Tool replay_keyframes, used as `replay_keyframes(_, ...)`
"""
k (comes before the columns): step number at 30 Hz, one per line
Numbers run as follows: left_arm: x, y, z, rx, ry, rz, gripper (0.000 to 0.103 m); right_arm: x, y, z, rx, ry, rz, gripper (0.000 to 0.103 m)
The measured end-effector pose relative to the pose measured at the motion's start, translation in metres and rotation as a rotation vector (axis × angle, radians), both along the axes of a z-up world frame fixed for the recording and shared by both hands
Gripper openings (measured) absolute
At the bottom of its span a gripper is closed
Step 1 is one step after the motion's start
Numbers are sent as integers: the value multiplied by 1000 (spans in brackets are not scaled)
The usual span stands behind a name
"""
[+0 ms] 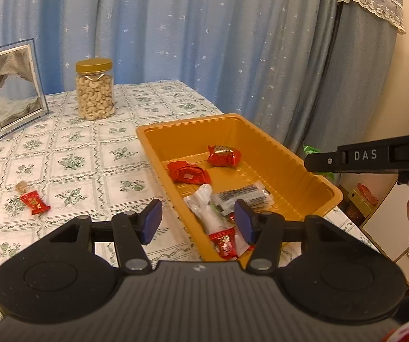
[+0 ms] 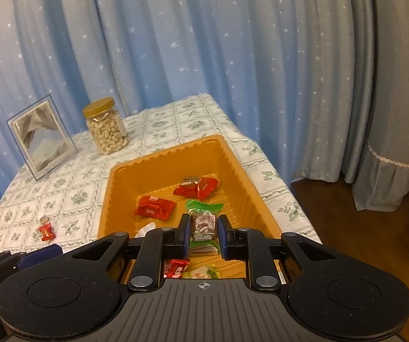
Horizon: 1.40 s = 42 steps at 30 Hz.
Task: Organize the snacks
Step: 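Open both tools to drop the candies into the orange tray, then move both open tools from the tray toward the small red and brown candies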
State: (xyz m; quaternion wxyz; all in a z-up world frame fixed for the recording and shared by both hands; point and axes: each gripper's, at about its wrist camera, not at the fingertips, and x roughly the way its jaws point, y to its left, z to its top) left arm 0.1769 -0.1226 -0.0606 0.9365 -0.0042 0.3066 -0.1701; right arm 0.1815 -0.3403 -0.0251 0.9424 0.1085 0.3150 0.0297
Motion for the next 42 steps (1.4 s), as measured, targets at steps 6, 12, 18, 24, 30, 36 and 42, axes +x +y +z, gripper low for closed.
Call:
replay_keyframes(6,-2,11,3,-16,-6,31,52,9,6,0,21,-17,32,20)
replay_keyframes(12,-8,24,5,-34,-5,61,61,4,-11,3,137,-68,-43,71)
replay_keyframes(18,-25,41,10,-67,6,96,63,-15,-20,14,129,-66,-82,71)
replay_keyframes(24,-46,57,19,-69,8,131,69,-41,-8,23,137,-65,-70,71)
replay_keyframes(30,-69,79,30,-58,4,176,75,-67,17,25,149,-54,-29,71)
replay_keyframes(36,-89,103,40,-58,2,225,79,-87,43,23,154,-33,13,71)
replay_keyframes(42,-103,124,47,-52,3,279,82,-99,63,25,139,-27,47,71)
